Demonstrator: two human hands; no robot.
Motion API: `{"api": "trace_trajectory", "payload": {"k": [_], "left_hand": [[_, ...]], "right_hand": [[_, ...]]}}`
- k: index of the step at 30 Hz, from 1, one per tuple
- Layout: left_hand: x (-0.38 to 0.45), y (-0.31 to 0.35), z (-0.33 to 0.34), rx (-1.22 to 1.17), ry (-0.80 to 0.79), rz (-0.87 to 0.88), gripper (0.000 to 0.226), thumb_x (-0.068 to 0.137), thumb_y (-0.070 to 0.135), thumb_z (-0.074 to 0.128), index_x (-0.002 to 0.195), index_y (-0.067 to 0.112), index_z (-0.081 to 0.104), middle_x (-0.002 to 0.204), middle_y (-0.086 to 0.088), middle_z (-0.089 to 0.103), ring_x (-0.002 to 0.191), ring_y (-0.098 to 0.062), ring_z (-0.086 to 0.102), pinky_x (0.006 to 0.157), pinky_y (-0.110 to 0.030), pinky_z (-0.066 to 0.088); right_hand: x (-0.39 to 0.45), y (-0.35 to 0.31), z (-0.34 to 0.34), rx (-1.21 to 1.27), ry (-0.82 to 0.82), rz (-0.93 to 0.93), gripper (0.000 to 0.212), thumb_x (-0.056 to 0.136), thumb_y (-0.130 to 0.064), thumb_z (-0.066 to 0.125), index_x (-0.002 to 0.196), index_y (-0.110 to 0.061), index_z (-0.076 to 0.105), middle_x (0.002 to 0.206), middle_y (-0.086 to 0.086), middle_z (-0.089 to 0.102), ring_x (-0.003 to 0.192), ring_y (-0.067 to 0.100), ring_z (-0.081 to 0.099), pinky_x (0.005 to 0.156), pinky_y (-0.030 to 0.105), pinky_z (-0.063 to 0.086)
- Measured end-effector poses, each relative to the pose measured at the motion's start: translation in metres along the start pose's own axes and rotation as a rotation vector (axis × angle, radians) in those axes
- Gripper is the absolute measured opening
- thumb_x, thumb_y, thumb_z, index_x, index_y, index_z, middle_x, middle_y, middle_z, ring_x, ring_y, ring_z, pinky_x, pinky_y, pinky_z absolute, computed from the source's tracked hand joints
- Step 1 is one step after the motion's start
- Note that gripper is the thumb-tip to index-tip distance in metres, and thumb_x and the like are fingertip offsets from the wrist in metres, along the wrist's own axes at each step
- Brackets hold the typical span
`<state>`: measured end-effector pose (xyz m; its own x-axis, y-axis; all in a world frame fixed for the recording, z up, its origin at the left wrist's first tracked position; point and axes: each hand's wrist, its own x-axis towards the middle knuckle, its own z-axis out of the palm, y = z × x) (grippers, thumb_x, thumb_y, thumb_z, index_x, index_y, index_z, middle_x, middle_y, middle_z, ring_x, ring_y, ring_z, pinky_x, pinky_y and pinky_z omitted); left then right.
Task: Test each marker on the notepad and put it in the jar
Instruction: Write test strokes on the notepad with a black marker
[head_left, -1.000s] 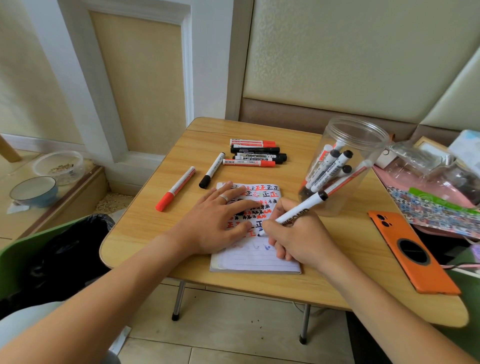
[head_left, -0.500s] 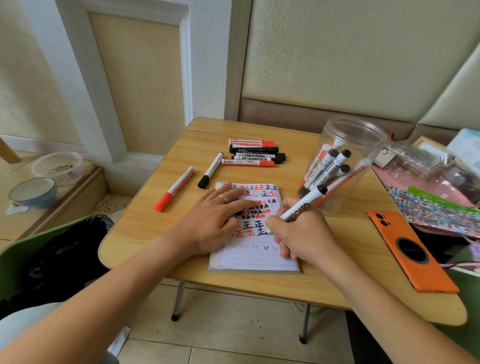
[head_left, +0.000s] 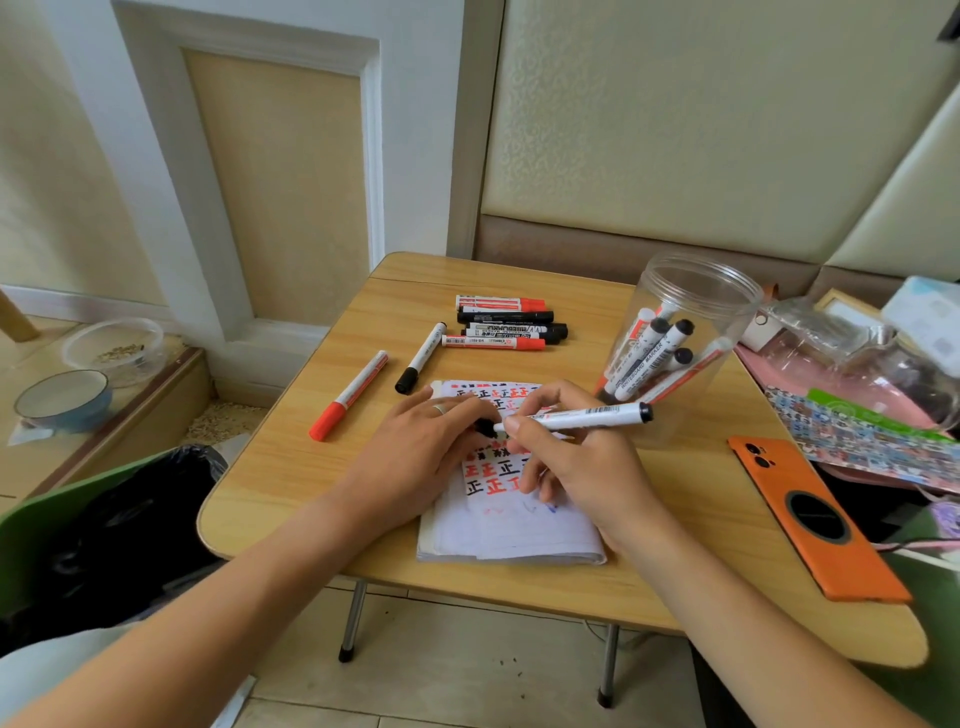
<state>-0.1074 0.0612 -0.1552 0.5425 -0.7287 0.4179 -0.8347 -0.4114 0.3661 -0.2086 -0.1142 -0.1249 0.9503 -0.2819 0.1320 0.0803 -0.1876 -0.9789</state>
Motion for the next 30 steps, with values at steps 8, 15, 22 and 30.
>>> {"api": "trace_trajectory", "payload": {"k": [8,15,22,30], "left_hand": [[-0.001,0.001,-0.001,0.003,0.073,0.017,0.027,0.101,0.032,0.043,0.119,0.026,0.061,0.111,0.008,0.066,0.103,-0.016,0.06,0.091,-0.033,0.045],[-0.001,0.004,-0.003,0.03,0.114,0.026,0.027,0.102,0.04,0.045,0.117,0.025,0.061,0.1,0.008,0.06,0.093,-0.013,0.053,0.078,-0.031,0.043],[-0.002,0.005,-0.007,-0.057,0.139,-0.009,0.025,0.102,0.039,0.051,0.116,0.023,0.063,0.103,0.009,0.063,0.091,-0.007,0.053,0.075,-0.027,0.045],[-0.003,-0.002,-0.011,-0.338,0.147,0.027,0.041,0.094,0.053,0.062,0.123,0.025,0.068,0.105,0.015,0.064,0.1,-0.002,0.06,0.079,-0.02,0.047]], "right_hand": [[0.003,0.001,0.007,-0.036,-0.061,-0.033,0.013,0.091,-0.018,0.078,0.095,-0.014,0.066,0.06,0.016,0.064,0.049,0.025,0.062,0.04,0.027,0.042],[0.005,-0.011,0.0,0.179,-0.032,0.084,0.045,0.09,-0.056,0.061,0.107,-0.016,0.07,0.082,0.008,0.068,0.06,0.019,0.056,0.048,0.025,0.042],[0.013,-0.012,-0.02,0.169,0.191,0.029,0.009,0.096,-0.017,0.07,0.094,-0.009,0.065,0.079,0.007,0.066,0.054,0.019,0.06,0.043,0.024,0.046],[0.008,-0.008,-0.009,-0.042,-0.153,0.027,0.032,0.085,-0.042,0.073,0.097,-0.012,0.07,0.073,0.012,0.067,0.047,0.02,0.055,0.041,0.023,0.037]]}}
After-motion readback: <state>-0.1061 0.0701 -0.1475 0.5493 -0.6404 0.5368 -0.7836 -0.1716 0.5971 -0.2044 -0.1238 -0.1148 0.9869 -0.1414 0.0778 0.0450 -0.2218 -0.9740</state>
